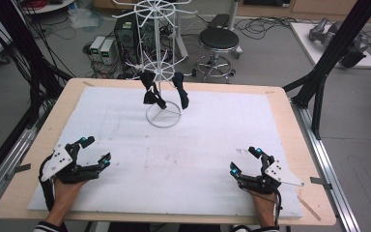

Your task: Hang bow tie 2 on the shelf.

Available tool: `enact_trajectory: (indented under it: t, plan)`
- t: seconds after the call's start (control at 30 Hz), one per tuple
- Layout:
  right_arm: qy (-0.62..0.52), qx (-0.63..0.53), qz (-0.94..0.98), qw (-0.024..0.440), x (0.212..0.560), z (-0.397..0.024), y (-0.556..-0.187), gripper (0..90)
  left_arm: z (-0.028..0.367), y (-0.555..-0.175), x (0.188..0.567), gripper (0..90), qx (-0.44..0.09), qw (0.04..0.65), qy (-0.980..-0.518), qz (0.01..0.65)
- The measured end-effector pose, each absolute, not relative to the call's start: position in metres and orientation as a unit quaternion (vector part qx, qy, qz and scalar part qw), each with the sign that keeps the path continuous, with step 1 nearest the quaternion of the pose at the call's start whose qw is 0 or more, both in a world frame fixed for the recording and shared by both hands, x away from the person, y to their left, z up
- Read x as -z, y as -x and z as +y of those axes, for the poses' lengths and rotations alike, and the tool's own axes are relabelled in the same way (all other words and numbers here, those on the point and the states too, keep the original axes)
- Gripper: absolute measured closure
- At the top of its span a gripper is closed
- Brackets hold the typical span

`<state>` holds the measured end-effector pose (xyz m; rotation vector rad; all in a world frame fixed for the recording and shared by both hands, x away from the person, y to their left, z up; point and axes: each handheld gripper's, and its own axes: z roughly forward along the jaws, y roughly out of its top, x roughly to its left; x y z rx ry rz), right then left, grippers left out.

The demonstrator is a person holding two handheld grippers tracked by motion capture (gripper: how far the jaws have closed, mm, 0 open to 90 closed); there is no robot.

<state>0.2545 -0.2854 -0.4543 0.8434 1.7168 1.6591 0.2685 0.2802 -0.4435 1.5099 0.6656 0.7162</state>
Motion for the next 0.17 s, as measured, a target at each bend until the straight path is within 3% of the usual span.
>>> enact_trajectory:
  t: [0.17]
  plan:
    - [-0.317,-0.625,0.646,0.303,0.4542,-0.2856,-0.2547,11.5,0.2795,-0.2669,0.4527,16.6,-0.313,0.622,-0.656,0.291]
